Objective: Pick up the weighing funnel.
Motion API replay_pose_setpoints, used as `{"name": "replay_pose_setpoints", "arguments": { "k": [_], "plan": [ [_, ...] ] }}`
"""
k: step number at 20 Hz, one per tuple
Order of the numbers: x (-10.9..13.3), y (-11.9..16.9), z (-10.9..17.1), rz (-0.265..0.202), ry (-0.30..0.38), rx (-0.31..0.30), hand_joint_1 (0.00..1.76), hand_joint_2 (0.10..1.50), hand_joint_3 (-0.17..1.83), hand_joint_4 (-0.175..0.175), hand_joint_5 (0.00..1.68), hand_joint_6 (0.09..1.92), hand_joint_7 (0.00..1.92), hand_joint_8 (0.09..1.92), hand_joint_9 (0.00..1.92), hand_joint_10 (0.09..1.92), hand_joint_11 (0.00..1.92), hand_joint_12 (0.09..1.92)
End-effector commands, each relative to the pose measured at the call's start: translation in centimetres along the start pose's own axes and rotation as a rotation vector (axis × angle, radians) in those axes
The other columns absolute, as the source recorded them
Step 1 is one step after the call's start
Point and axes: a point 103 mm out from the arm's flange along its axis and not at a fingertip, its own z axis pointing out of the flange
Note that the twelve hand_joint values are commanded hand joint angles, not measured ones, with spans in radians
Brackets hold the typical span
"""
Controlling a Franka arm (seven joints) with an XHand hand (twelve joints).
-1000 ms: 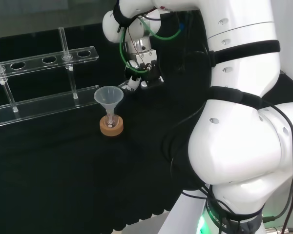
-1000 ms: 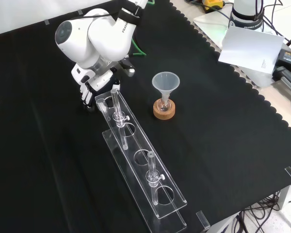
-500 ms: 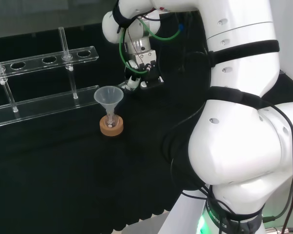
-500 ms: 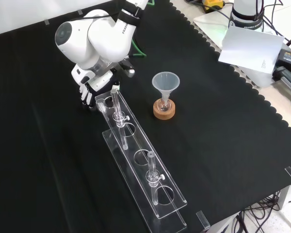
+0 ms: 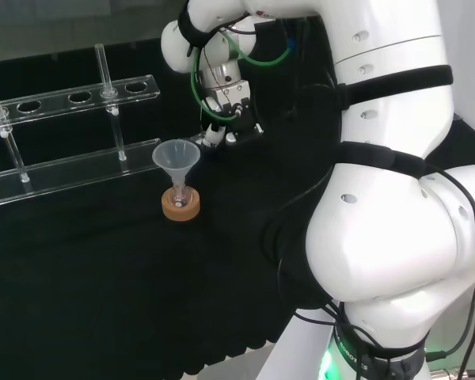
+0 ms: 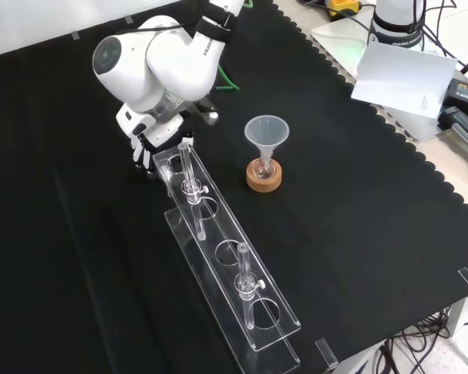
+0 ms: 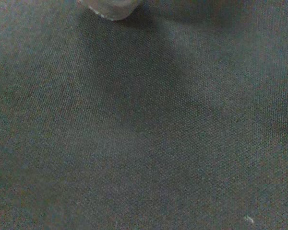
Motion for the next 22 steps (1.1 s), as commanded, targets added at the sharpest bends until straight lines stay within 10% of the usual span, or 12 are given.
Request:
{"name": "replay_pose_setpoints", "arguments": {
  "k": [1,22],
  "plan": [
    [-1.1,-1.4,-2.4,0.012,0.009,-0.053,1.14,1.03,-0.17,0.175,1.44,0.23,0.6,0.67,0.92,0.41,0.83,1.06],
    [-5.4,-11.7,-8.7,0.104,0.009,-0.165,1.14,1.02,-0.17,0.171,1.48,0.15,0.69,0.67,1.1,0.27,1.04,0.89]
  ]
}}
